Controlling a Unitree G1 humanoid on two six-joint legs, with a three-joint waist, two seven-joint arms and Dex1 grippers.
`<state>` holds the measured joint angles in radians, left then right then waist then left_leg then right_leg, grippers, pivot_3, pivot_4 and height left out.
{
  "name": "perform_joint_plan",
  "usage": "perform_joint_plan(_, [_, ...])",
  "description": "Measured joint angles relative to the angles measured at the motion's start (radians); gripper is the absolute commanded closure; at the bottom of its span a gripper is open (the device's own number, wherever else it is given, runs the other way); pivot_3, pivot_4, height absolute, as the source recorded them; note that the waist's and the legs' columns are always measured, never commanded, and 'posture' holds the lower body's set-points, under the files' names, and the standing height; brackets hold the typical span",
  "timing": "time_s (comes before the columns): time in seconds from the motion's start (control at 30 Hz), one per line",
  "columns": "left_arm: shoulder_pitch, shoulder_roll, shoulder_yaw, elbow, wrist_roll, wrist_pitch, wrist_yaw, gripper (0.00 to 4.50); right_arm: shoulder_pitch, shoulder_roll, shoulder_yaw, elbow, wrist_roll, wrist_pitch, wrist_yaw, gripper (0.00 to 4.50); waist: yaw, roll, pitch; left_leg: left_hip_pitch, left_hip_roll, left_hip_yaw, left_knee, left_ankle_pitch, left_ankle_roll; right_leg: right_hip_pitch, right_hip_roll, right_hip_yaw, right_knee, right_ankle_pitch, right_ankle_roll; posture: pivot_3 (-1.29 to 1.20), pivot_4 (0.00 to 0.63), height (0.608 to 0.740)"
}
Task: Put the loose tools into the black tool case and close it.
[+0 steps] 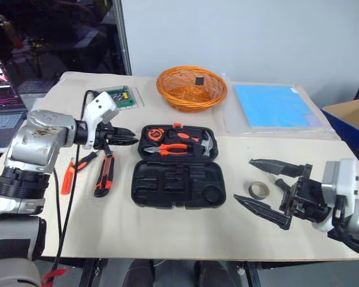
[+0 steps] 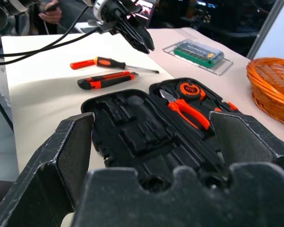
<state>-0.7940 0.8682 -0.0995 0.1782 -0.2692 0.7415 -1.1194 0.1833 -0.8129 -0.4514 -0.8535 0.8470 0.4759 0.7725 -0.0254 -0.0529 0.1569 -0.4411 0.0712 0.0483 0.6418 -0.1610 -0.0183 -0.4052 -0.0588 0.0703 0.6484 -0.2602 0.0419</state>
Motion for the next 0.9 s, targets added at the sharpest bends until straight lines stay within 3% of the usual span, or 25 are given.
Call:
perform_joint_plan(0.13, [0.122,0.056,0.097,0.036,0.008,0.085,0.115,0.47,-0.007,0.0,0.006,-0.007,0.0,0.007,-0.023,0.0,-0.01,0.0,0.0,0.0,0.0,0.0,0.0,0.0,0.0,0.0,-0.001,0.0,0.0,0.0,0.0,0.0,0.15,0.74])
perform_joint_plan(0.2, [0.179,0.083,0.125,0.046,0.031,0.092,0.164,0.03,-0.028,0.0,0.019,0.002,0.0,0.007,-0.021,0.0,-0.007,0.0,0.0,0.0,0.0,0.0,0.0,0.0,0.0,0.001,-0.001,-0.001,0.0,0.0,0.001,0.0,0.15,0.74])
perform_joint_plan(0.43, [0.197,0.122,0.089,0.21,0.108,-0.038,0.15,0.03,-0.051,0.002,0.054,0.044,-0.01,0.002,0.017,0.0,0.026,-0.001,0.0,0.0,0.0,0.001,0.0,0.0,0.0,0.0,-0.002,-0.001,0.0,-0.002,-0.004,0.0,0.15,0.74])
perform_joint_plan(0.6, [0.123,0.102,0.028,0.348,0.156,-0.13,0.114,0.03,-0.009,0.013,0.049,0.039,-0.019,-0.018,0.034,0.0,0.036,-0.001,0.0,-0.001,0.0,0.001,0.0,0.0,0.0,0.0,-0.002,-0.002,-0.001,-0.002,-0.002,0.0,0.15,0.74])
perform_joint_plan(0.63, [0.112,0.098,0.02,0.366,0.164,-0.142,0.108,0.55,-0.001,0.017,0.047,0.038,-0.02,-0.021,0.034,0.0,0.036,-0.001,0.0,-0.001,0.0,0.001,0.0,0.0,0.0,0.0,-0.002,-0.002,-0.001,-0.001,-0.002,0.0,0.15,0.74])
perform_joint_plan(0.67, [0.101,0.091,0.013,0.384,0.17,-0.156,0.102,0.65,0.007,0.02,0.046,0.037,-0.02,-0.024,0.034,0.0,0.036,-0.001,0.0,-0.001,0.0,0.001,0.0,0.0,0.0,0.0,-0.002,-0.002,-0.001,-0.001,-0.001,0.0,0.15,0.74])
perform_joint_plan(0.9, [0.075,0.056,-0.004,0.463,0.188,-0.222,0.048,3.2,0.058,0.028,0.037,0.019,-0.026,-0.04,0.034,0.0,0.03,-0.001,0.0,-0.001,0.0,0.001,0.0,0.0,0.0,0.0,-0.002,-0.002,0.0,-0.001,-0.001,0.0,0.15,0.74])
